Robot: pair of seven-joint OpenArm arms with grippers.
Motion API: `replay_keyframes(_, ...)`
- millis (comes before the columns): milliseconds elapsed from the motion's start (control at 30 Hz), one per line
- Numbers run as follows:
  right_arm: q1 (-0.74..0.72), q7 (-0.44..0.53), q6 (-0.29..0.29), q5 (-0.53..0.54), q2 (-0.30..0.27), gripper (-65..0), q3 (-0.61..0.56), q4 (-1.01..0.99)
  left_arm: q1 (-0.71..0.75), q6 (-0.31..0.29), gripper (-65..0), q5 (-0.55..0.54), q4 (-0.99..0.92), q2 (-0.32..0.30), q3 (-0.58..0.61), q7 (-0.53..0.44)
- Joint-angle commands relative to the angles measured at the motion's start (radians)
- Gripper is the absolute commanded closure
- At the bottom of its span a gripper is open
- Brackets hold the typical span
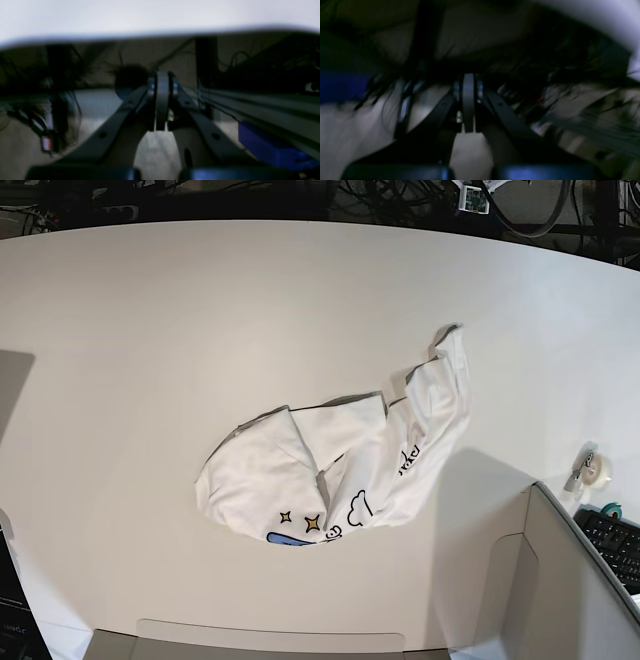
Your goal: Layout the t-shirt on the table in an organized manner, then fold the t-shirt properly
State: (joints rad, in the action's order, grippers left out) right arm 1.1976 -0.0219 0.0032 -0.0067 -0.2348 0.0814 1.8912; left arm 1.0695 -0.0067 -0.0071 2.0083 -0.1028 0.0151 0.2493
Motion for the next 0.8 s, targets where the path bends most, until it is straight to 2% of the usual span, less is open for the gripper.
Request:
replay_keyframes(0,0.031,0.037,-0.001,0.001,0.001,-0.2,0.027,0.072,0.024,0.003,0.0,0.003,0.065,-0.027,0.018,-0.015)
replay_keyframes(100,0.029,0.05,-0.001,0.003,0.012,-0.2,0.068,0.169,0.024,0.003,0.0,0.005,0.088,-0.111,0.07,-0.025)
replay_keyframes(200,-0.057,0.09,-0.001,0.034,0.022,-0.2,0.068,0.167,0.018,0.003,0.0,0.005,0.087,-0.173,0.113,-0.038)
replay_keyframes(300,-0.157,0.09,-0.001,0.075,0.025,-0.2,0.057,0.167,-0.042,0.003,0.0,0.005,0.087,-0.214,0.136,-0.048)
replay_keyframes(400,-0.295,0.081,0.001,0.176,0.025,-0.4,0.024,0.161,-0.096,0.003,0.0,0.005,0.087,-0.223,0.136,-0.048)
replay_keyframes(500,-0.436,0.012,0.007,0.302,0.024,-0.5,0.001,0.158,-0.14,0.003,0.0,0.006,0.087,-0.225,0.136,-0.044)
replay_keyframes(667,-0.715,-0.224,0.002,0.518,0.028,-0.8,-0.036,0.141,-0.19,0.003,0.0,0.011,0.087,-0.225,0.138,-0.04)
replay_keyframes(767,-0.859,-0.338,0.001,0.614,0.073,-6.1,-0.035,0.098,-0.213,0.001,-1.6,0.012,0.087,-0.225,0.138,-0.026)
